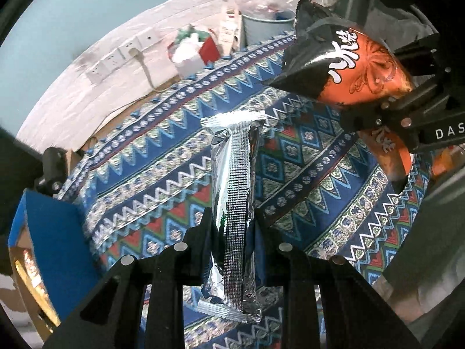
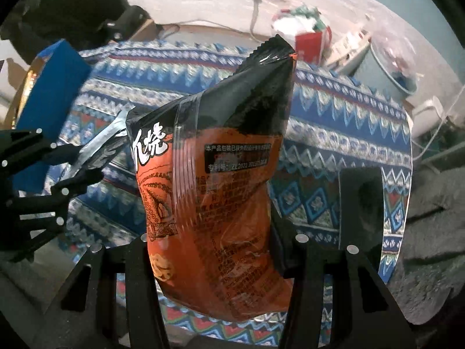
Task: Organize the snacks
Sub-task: 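Carry the silver wrapper and orange chip bag into the box and release both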
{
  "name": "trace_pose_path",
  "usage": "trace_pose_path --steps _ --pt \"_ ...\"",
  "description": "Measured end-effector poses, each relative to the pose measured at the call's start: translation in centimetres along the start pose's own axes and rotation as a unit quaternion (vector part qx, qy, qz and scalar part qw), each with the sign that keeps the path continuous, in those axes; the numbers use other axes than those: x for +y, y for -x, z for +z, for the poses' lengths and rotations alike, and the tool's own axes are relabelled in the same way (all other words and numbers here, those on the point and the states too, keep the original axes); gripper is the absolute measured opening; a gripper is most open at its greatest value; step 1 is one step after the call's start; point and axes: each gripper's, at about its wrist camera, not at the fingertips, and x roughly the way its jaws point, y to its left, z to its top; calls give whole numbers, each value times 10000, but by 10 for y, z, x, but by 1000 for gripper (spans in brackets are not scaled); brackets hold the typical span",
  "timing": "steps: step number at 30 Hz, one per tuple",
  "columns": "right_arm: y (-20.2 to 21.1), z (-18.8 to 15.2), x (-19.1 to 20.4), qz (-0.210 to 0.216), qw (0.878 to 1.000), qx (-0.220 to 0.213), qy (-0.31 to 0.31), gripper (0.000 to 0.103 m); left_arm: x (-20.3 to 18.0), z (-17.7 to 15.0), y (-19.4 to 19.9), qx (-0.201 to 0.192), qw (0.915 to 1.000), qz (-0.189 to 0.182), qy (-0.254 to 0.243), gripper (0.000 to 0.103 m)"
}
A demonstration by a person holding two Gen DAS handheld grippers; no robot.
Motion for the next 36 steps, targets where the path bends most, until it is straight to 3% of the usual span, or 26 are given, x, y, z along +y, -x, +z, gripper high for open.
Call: trace_pose_path --steps 18,36 --pt "23 25 58 317 9978 -446 379 49 56 -19 59 -367 9954 90 883 25" --pt "36 65 140 647 9923 -695 797 50 132 -69 116 -835 9795 583 1739 25"
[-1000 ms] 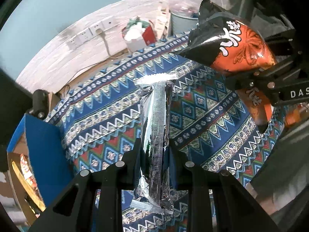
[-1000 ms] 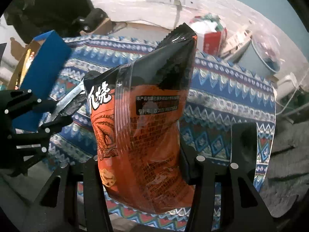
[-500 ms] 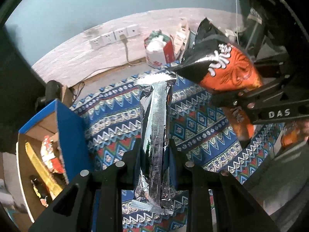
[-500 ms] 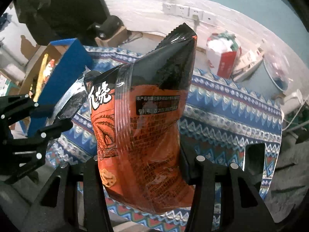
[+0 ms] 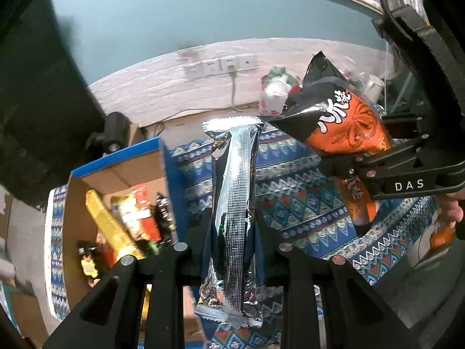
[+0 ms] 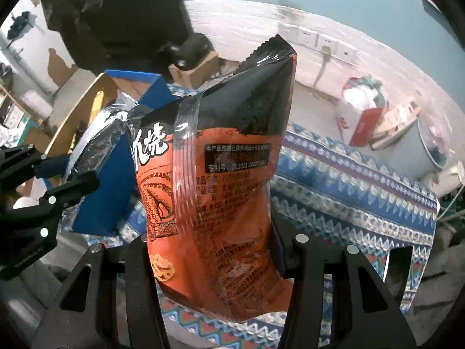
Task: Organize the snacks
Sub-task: 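Carry the silver wrapper and orange chip bag into the box and release both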
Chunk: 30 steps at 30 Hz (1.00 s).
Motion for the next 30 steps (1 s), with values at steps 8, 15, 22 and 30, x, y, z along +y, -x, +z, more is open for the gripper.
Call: trace_pose_path --steps 8,15,22,30 --pt "-15 25 42 223 9995 18 202 50 45 -17 12 -74 9988 304 366 25" --pt "-31 50 79 362 9985 57 404 50 100 -34 20 -83 9944 565 893 25" --pt "-46 72 116 515 9970 101 570 50 148 -49 25 -78 9869 836 1377 25" --pt "-72 92 156 752 9952 250 568 50 175 -63 12 233 9812 955 1660 25"
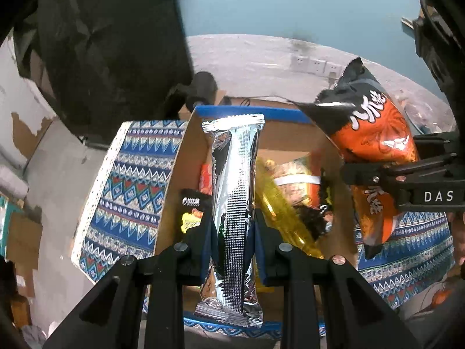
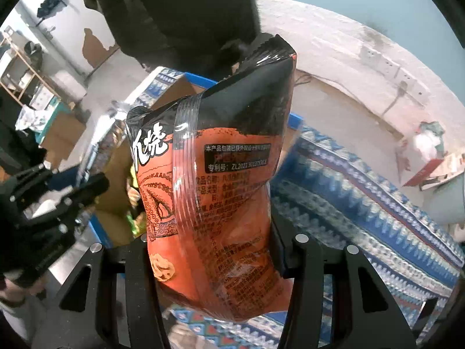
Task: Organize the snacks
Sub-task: 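Carry the silver wrapper and orange chip bag into the box and release both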
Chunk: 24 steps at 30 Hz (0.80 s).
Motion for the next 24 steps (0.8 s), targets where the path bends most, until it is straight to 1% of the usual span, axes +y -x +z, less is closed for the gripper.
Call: trace_pose_path --steps 3,8,10,12,13,15,17,19,20,24 --pt "-10 5 13 -1 10000 40 51 50 8 -3 -6 105 9998 -6 142 25" --pt "-27 13 25 132 9998 148 12 50 16 -5 -15 275 9992 4 297 26" --pt "-32 17 27 179 9996 212 -14 50 14 -4 -16 309 9992 55 263 34" --pt "-36 19 31 222 9994 252 -46 51 11 -4 -16 296 9992 162 212 58" --pt "-37 19 30 266 9993 246 -93 53 11 -3 -15 271 9992 212 192 61" --pt "-37 20 30 329 9990 263 -142 58 11 -3 -12 237 9992 286 144 61" --pt "-33 20 30 407 9989 218 -122 66 13 -3 -9 242 9991 310 165 62" --pt "-26 20 30 428 9990 128 -86 71 15 -3 -4 220 9990 335 205 65" --pt "-21 20 31 418 9991 86 -66 71 16 -2 -1 192 9989 352 228 69" --pt "-3 17 27 376 9992 -65 -71 73 14 -1 12 67 9992 323 222 72"
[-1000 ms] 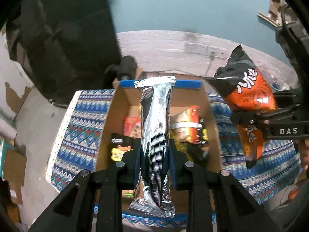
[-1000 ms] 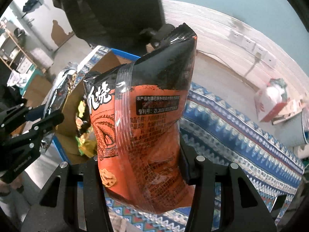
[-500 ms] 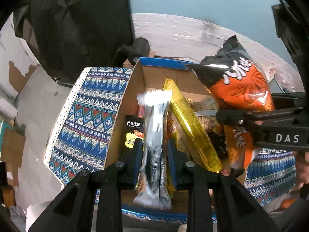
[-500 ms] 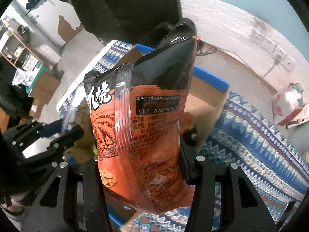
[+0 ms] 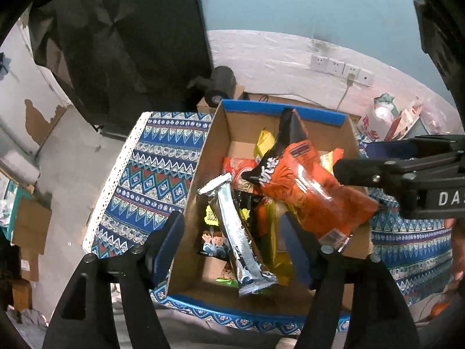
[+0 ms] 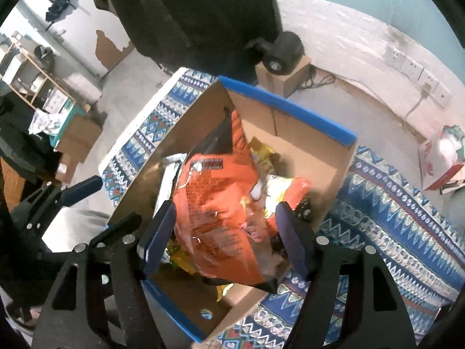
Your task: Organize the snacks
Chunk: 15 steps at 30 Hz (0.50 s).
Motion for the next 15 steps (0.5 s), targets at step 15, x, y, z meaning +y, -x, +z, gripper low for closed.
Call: trace_pose_path --steps 15 --pt "70 -43 -27 -815 9952 -526 123 79 -39 -6 54 -501 9971 -42 -575 89"
